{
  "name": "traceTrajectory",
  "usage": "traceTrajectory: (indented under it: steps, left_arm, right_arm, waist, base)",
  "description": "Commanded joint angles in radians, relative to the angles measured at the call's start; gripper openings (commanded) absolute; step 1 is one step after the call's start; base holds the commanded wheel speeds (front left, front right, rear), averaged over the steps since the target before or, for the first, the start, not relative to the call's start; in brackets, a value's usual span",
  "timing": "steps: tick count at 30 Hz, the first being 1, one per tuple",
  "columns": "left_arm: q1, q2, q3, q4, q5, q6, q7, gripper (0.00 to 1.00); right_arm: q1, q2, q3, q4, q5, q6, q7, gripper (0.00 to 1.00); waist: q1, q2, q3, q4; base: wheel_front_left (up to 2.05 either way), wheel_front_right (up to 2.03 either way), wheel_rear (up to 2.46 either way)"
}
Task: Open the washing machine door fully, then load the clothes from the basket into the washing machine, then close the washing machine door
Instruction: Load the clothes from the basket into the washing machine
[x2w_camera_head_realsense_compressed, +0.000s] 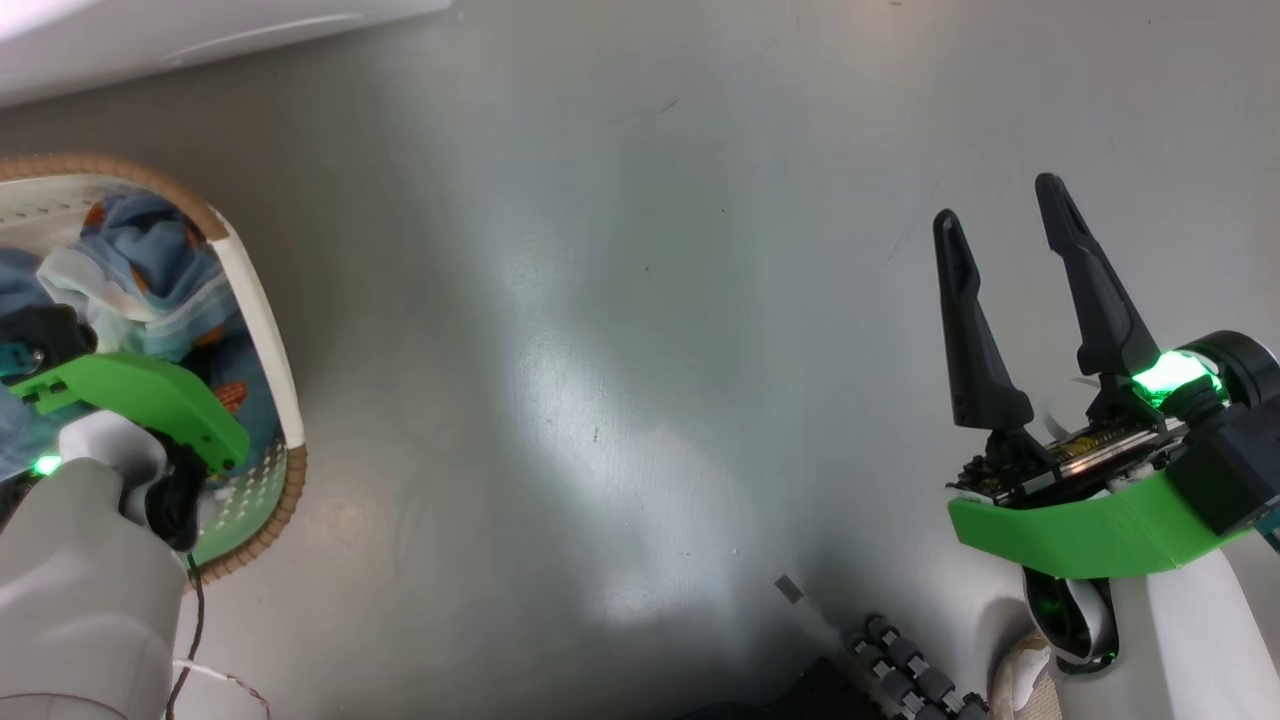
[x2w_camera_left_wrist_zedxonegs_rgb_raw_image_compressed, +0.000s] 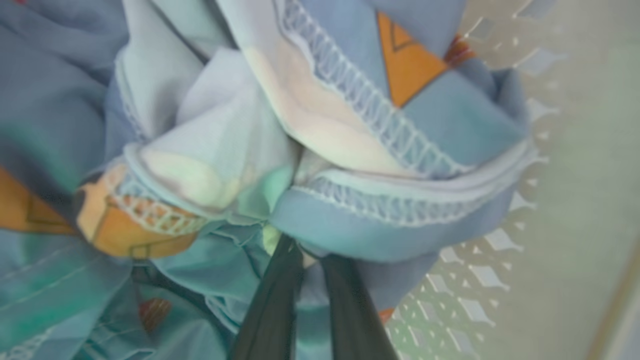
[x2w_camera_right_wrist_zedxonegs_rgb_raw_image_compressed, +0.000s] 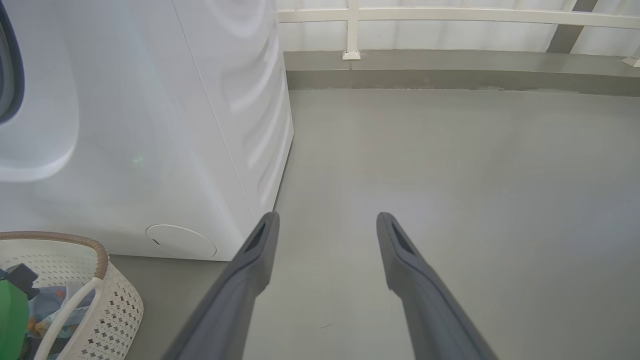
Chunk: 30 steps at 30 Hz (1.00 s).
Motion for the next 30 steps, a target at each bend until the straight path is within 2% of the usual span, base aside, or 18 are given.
traceTrajectory:
  steps: [1, 7, 15, 24, 30]
  left_arm:
    - [0.02, 0.032, 0.017, 0.004, -0.004, -0.001, -0.013, 0.0]
    - [0.038, 0.023, 0.014, 0.011, -0.005, 0.002, -0.042, 0.0]
    - [0.102, -0.005, 0.01, 0.017, -0.01, 0.001, -0.146, 0.0]
    - [0.174, -0.061, -0.007, 0.018, 0.006, 0.004, -0.257, 0.0]
    - [0.222, -0.084, -0.006, -0.032, 0.036, 0.022, -0.277, 0.0]
  right_arm:
    - [0.018, 0.002, 0.015, -0.022, 0.007, 0.002, -0.004, 1.0]
    - [0.017, 0.002, 0.011, -0.015, 0.009, 0.002, -0.004, 1.0]
    - [0.022, 0.002, 0.01, 0.008, 0.004, 0.002, -0.005, 1.0]
    - [0.053, -0.008, -0.001, 0.044, -0.035, 0.002, -0.005, 1.0]
    - [0.082, -0.031, -0.009, 0.073, -0.039, 0.002, -0.005, 1.0]
  waist:
    - [-0.0001, 0.0, -0.005, 0.001]
    - [-0.0001, 0.0, -0.027, 0.01]
    - [-0.0001, 0.0, -0.109, 0.047]
    - [-0.0001, 0.0, -0.237, 0.141]
    - [-0.0001, 0.0, -0.324, 0.204]
  base:
    - [0.0, 0.0, 0.0]
    - [0.0, 0.0, 0.0]
    - [0.0, 0.0, 0.0]
    - [0.0, 0.0, 0.0]
    - [0.0, 0.0, 0.0]
